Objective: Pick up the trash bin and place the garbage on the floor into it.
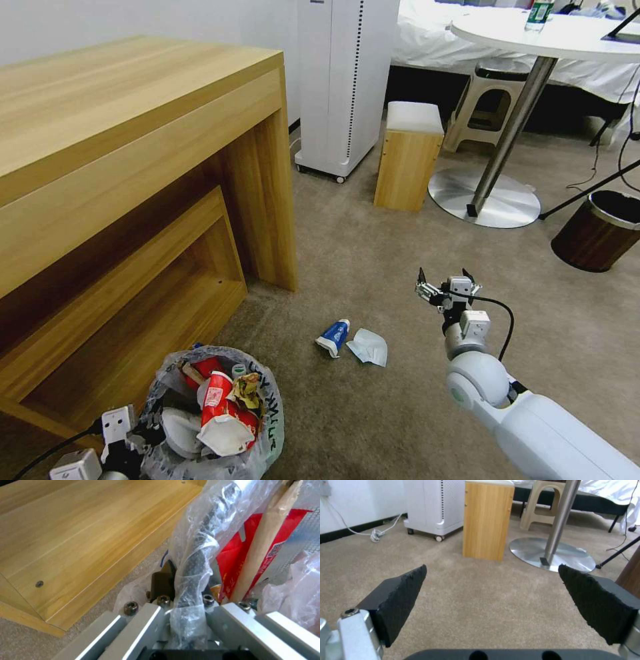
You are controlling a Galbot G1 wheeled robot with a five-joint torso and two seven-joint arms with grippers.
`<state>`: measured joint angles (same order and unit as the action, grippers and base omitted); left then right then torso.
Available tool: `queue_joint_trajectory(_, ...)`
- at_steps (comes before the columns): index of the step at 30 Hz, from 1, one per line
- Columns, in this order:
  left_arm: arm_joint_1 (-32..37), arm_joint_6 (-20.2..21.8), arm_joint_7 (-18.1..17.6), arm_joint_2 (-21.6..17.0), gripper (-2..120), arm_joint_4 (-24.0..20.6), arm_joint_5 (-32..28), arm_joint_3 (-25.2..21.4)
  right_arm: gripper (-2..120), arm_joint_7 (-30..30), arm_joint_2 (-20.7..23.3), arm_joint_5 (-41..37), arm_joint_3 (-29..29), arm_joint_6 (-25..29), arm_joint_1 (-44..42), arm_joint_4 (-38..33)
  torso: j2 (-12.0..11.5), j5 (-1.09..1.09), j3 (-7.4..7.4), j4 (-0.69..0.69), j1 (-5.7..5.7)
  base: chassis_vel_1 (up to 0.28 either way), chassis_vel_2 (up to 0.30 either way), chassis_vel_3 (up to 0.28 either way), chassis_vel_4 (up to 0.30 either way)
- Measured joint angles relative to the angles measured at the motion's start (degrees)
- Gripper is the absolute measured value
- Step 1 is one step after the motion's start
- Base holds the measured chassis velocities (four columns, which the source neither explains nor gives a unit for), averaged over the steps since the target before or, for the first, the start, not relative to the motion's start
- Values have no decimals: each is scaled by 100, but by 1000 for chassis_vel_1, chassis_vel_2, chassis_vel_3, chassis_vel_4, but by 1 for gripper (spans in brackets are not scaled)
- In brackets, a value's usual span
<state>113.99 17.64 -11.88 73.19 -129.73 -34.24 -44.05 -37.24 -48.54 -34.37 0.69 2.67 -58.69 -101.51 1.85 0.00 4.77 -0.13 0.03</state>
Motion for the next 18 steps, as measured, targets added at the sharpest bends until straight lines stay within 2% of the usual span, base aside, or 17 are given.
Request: queue_joint_trajectory(18, 15, 48, -22, -124, 0, -59, -124, -25, 94, 158, -47, 118, -12, 107, -62, 54, 0, 0, 0, 0, 0, -14, 7, 11, -13)
